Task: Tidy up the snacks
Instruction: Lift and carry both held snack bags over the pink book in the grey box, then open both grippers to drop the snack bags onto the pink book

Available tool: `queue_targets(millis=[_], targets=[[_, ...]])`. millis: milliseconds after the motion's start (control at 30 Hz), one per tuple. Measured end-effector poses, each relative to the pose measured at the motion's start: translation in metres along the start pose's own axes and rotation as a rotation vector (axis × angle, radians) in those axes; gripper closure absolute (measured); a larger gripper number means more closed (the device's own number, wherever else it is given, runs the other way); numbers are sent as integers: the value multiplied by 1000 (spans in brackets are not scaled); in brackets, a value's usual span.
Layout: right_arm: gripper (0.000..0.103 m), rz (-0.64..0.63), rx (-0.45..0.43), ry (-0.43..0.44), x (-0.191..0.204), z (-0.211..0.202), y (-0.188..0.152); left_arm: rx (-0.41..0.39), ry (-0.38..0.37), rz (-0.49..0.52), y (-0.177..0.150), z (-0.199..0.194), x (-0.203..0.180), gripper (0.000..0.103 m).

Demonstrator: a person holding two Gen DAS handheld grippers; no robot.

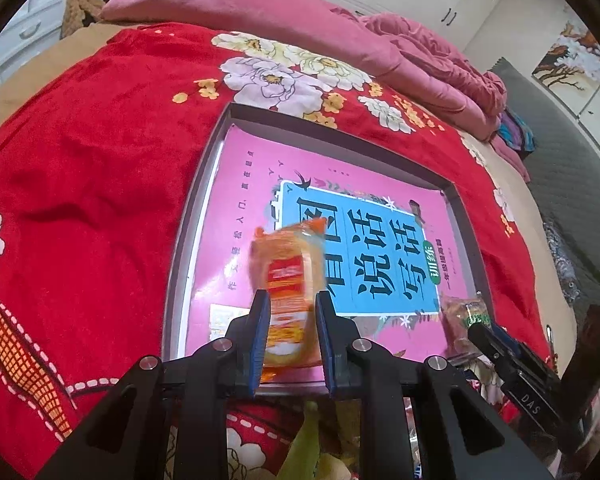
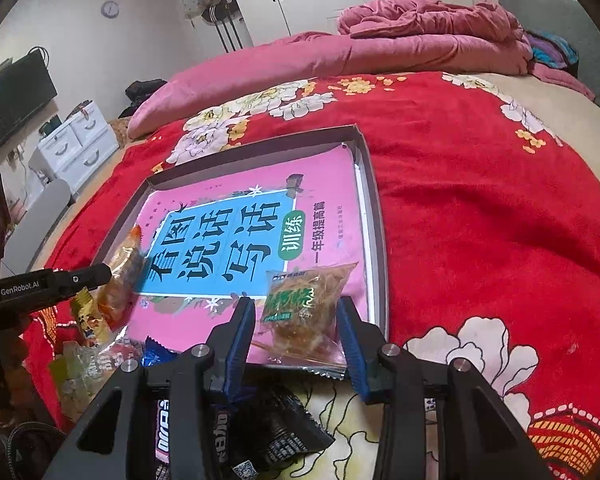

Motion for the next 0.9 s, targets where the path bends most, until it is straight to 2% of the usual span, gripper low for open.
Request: queue_targets(millis=[200,533,700,900], targets=[[60,-32,-22,-16,3,-6,4,1,4,3,-3,-3,2,79],[52,-56,-82,-44,4,-22,13,-7,-3,0,-5,-12,6,79],[46,-45,-119,-47,1,-31,17,-18,-16,-4,-4,-20,6,75],[40,-51,-143,-64,1,-39,20,-30,-29,-9,-3,-27,4,64]])
Point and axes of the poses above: each gripper's, at about its wrist camera, not at the fingertips, and z roughly the way its jaws point, x to its left, y to its top, the point moved 9 cm from there along z, roughly the way its jaws point, and after that the axes turned 14 degrees about -z, right-handed, at the moved point
